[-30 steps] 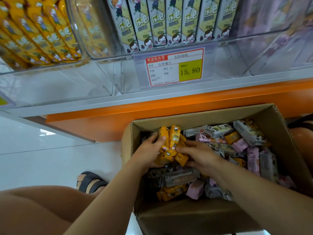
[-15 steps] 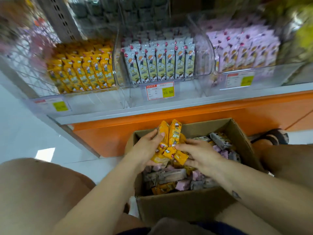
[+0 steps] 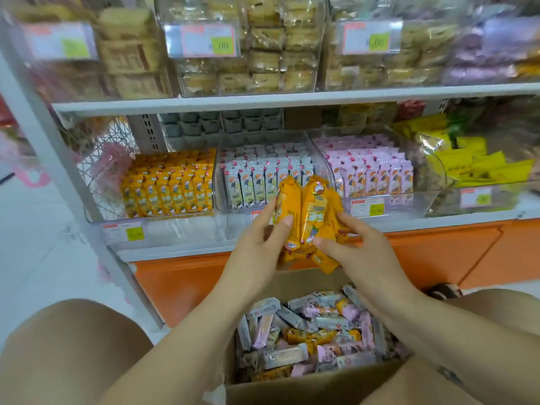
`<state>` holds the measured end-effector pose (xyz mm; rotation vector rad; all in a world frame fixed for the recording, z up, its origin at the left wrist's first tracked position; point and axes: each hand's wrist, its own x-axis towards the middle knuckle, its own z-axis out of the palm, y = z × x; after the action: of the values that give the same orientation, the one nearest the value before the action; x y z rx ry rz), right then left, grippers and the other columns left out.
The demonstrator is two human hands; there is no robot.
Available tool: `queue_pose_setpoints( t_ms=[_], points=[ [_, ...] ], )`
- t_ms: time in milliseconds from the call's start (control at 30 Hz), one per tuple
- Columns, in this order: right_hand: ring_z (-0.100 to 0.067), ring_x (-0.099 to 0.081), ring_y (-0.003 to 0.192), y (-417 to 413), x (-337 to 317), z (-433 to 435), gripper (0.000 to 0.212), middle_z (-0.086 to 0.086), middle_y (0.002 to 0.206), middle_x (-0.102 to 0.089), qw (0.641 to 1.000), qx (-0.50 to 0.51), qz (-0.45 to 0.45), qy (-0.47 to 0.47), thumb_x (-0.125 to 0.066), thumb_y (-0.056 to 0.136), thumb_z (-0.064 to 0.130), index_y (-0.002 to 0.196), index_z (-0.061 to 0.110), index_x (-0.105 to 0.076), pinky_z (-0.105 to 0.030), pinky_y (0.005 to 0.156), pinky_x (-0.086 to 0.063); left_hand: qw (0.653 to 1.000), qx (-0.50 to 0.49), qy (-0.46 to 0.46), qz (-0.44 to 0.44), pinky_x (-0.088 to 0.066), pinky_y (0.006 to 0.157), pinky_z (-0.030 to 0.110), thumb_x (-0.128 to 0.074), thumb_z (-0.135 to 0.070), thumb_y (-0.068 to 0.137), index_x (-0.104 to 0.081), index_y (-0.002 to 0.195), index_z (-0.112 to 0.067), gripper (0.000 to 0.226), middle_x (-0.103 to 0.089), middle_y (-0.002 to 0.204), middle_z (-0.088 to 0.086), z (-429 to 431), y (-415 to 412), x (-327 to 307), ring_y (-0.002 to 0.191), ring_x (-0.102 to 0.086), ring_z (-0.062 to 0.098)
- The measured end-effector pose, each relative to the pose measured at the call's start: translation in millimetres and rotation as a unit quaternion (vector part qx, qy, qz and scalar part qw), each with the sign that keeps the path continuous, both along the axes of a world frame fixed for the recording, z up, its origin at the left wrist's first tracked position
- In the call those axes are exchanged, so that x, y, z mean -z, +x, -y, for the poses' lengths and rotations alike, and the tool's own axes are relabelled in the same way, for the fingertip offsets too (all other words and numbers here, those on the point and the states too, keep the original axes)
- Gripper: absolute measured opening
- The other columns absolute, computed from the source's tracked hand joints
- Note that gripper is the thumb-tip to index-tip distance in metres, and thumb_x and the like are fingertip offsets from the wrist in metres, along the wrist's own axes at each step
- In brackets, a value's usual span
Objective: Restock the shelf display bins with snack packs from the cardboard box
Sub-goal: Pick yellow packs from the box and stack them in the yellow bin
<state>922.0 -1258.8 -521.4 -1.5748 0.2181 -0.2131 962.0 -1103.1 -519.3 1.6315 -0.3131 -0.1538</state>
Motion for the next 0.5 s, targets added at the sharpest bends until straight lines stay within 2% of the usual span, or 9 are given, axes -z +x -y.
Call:
queue_pose_setpoints(
  t_ms=[100, 167, 267, 367, 500],
  points=[
    [-0.019, -0.061, 0.109, 23.5, -11.8, -11.5, 0.081, -0.001, 0.131, -0.053, 0.996, -0.005, 0.033, -0.083, -0.081, 0.066, 0.041, 0.137, 0.033, -0.045, -0.042, 0.093, -0.052, 0.997, -0.030, -0.046, 0.052, -0.053, 0.092, 0.035, -0.050, -0.049, 0.089, -0.030, 0.145, -0.044, 0.060, -0.064, 0.109, -0.031, -10.9, 6.8, -6.9, 0.105, -0.062, -0.002],
    [-0.017, -0.062, 0.104, 43.5, -16.3, -25.8, 0.080, 0.002, 0.133, -0.046, 0.993, -0.020, 0.051, -0.109, -0.082, 0.069, 0.034, 0.139, 0.028, -0.045, -0.040, 0.092, -0.053, 0.994, -0.050, -0.072, 0.064, -0.056, 0.086, 0.035, -0.049, -0.044, 0.087, -0.029, 0.141, -0.047, 0.058, -0.065, 0.109, -0.031, -23.7, 14.2, -9.1, 0.103, -0.064, 0.000],
    [-0.020, -0.062, 0.103, 77.2, -21.0, -58.8, 0.076, 0.000, 0.131, -0.040, 0.988, -0.055, 0.072, -0.126, -0.081, 0.073, 0.022, 0.140, 0.021, -0.045, -0.041, 0.091, -0.053, 0.987, -0.104, -0.094, 0.075, -0.057, 0.079, 0.037, -0.050, -0.036, 0.091, -0.031, 0.132, -0.052, 0.048, -0.068, 0.102, -0.020, -54.9, 33.4, -10.9, 0.098, -0.066, 0.012],
    [-0.025, -0.059, 0.108, 114.0, -21.0, -95.8, 0.078, 0.000, 0.127, -0.038, 0.982, -0.088, 0.093, -0.135, -0.082, 0.072, 0.021, 0.140, 0.019, -0.044, -0.043, 0.093, -0.051, 0.980, -0.138, -0.108, 0.095, -0.058, 0.073, 0.028, -0.049, -0.030, 0.092, -0.033, 0.132, -0.049, 0.047, -0.070, 0.098, -0.022, -91.9, 57.7, -12.2, 0.096, -0.068, 0.009],
    [-0.022, -0.058, 0.108, 163.8, -22.5, -143.6, 0.079, 0.001, 0.122, -0.034, 0.973, -0.133, 0.099, -0.159, -0.081, 0.074, 0.022, 0.142, 0.019, -0.041, -0.040, 0.092, -0.052, 0.975, -0.171, -0.110, 0.095, -0.058, 0.082, 0.035, -0.049, -0.033, 0.090, -0.035, 0.138, -0.045, 0.051, -0.068, 0.108, -0.021, -140.4, 95.2, -10.3, 0.102, -0.067, 0.012]
  ],
)
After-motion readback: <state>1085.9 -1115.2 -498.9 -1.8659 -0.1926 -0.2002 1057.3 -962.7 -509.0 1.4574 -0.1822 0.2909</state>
